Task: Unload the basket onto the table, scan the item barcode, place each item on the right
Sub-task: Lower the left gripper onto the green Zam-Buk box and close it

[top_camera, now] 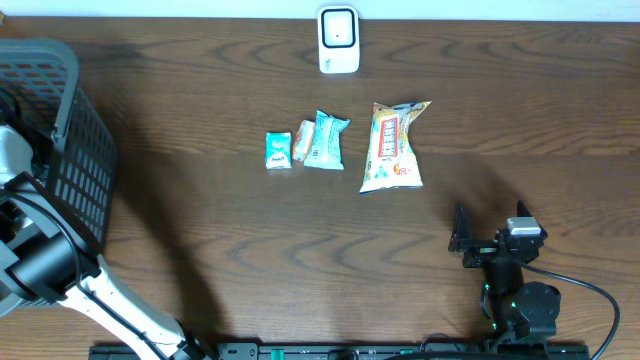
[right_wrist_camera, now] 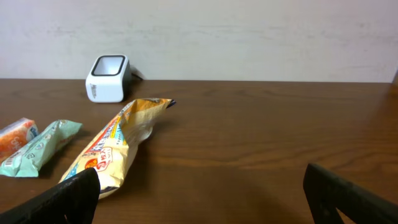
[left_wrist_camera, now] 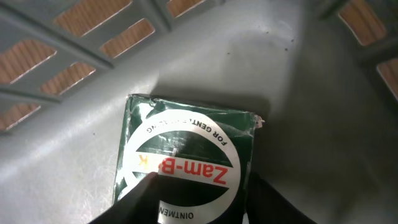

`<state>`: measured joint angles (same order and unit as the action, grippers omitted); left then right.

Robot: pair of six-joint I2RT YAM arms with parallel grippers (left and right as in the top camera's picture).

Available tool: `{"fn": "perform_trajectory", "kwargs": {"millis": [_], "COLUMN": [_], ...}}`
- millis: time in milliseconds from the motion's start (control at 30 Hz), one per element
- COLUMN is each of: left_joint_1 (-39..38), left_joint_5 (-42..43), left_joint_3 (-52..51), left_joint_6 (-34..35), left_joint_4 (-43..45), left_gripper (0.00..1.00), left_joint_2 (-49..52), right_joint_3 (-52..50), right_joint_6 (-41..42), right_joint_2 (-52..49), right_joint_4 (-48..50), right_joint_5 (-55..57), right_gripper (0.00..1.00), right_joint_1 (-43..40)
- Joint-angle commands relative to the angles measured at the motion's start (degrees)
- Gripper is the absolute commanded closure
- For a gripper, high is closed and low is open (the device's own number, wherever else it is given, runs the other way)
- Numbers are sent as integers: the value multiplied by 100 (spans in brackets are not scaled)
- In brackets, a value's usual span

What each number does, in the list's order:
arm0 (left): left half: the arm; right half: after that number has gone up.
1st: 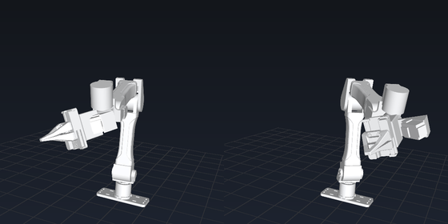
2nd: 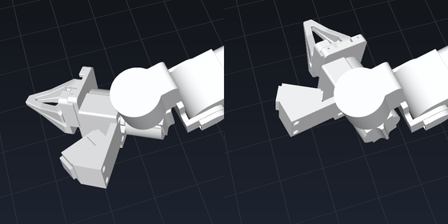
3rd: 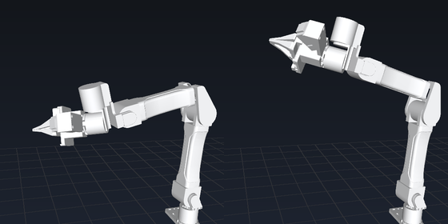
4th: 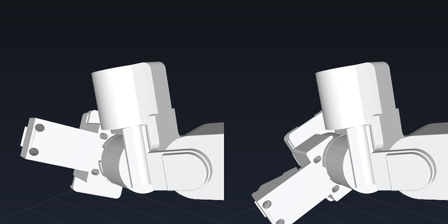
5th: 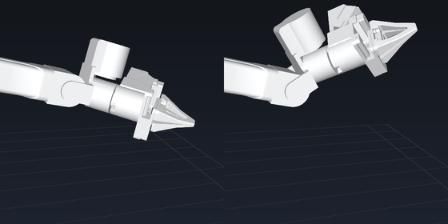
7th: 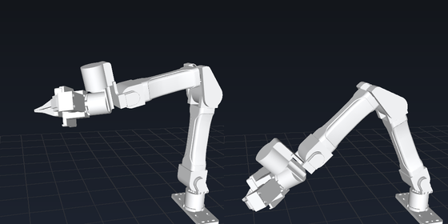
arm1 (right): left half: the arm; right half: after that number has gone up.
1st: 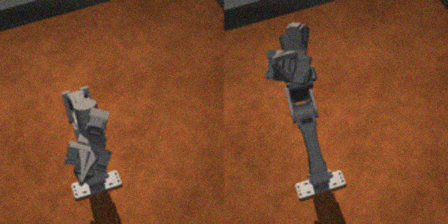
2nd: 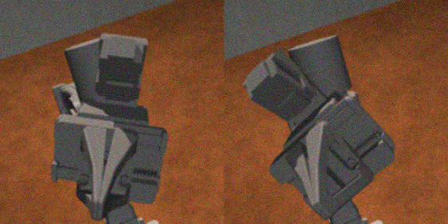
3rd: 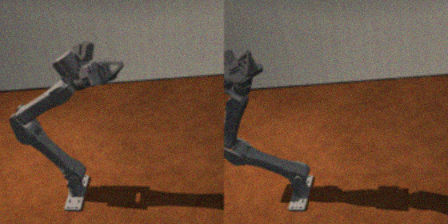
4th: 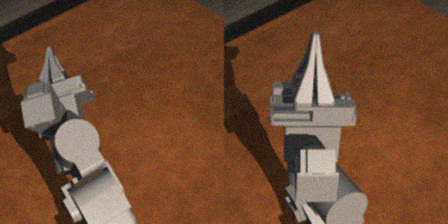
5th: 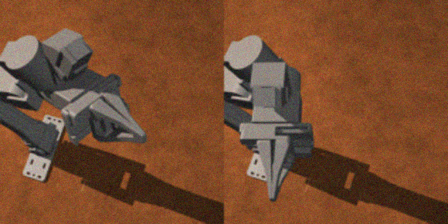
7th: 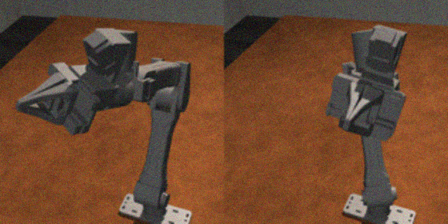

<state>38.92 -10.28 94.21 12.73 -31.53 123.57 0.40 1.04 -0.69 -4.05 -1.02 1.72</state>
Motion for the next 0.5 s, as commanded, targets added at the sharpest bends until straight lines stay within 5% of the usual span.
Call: {"fn": "perform_trajectory", "kwargs": {"millis": [0,267,400,467], "left_joint_1": [46,46,52,68], "left_joint_5": [103,98,55,52], "left_joint_3": [-35,-35,-35,-35], "left_joint_6": [2,2,-133,-315], "left_joint_4": [-144,-188,-184,-179], "left_gripper": [73,71,38,34], "left_joint_2": [210,-435,-483,-444], "right_joint_3": [-9,-9,-9,-9], "right_joint_6": [61,61,61,61], "right_joint_2": [15,15,15,15], "right_joint_4": [-26,-26,-26,-26], "right_joint_5": [24,24,24,24], "right_gripper": [1,1,1,1], "right_joint_1": [31,31,31,31]}}
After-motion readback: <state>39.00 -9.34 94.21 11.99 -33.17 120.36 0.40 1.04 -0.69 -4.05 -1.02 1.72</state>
